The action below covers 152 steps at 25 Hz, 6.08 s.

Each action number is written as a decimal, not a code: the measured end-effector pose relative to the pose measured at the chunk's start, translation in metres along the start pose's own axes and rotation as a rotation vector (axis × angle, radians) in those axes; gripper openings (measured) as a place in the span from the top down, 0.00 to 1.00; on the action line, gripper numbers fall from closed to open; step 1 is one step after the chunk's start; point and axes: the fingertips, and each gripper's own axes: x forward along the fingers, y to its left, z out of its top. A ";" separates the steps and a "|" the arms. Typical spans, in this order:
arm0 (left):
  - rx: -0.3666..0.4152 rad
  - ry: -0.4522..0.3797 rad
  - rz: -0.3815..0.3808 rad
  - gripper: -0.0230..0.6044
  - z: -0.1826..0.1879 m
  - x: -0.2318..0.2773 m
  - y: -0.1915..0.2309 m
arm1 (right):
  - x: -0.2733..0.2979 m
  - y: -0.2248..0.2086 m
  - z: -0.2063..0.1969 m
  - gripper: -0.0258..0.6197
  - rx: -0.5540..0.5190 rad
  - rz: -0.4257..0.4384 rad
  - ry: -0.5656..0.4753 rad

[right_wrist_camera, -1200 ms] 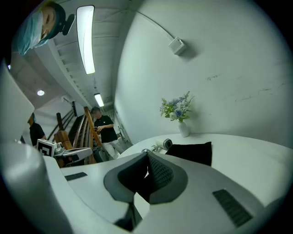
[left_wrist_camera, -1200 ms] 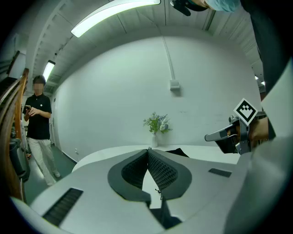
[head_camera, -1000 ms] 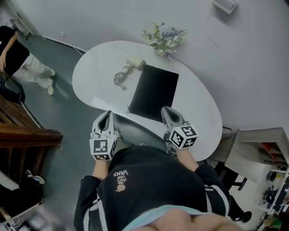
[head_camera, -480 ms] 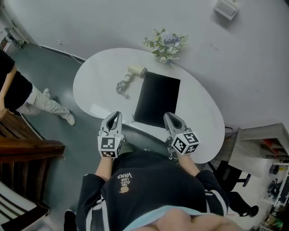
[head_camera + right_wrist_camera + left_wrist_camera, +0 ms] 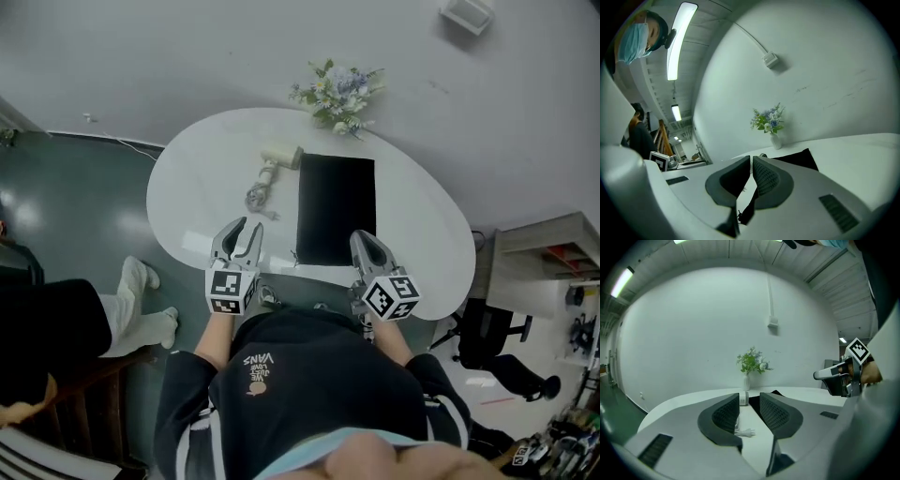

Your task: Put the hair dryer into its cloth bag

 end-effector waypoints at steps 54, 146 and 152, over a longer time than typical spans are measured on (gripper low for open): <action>0.299 0.879 -0.095 0.41 -0.138 0.215 0.050 | -0.003 -0.051 -0.146 0.70 -0.988 0.389 0.666; -0.194 0.422 0.157 0.59 -0.103 -0.032 0.100 | 0.215 0.025 -0.070 0.89 -0.295 0.379 0.525; -0.172 0.419 0.152 0.59 -0.107 -0.052 0.105 | 0.228 0.051 -0.064 0.89 -0.278 0.386 0.496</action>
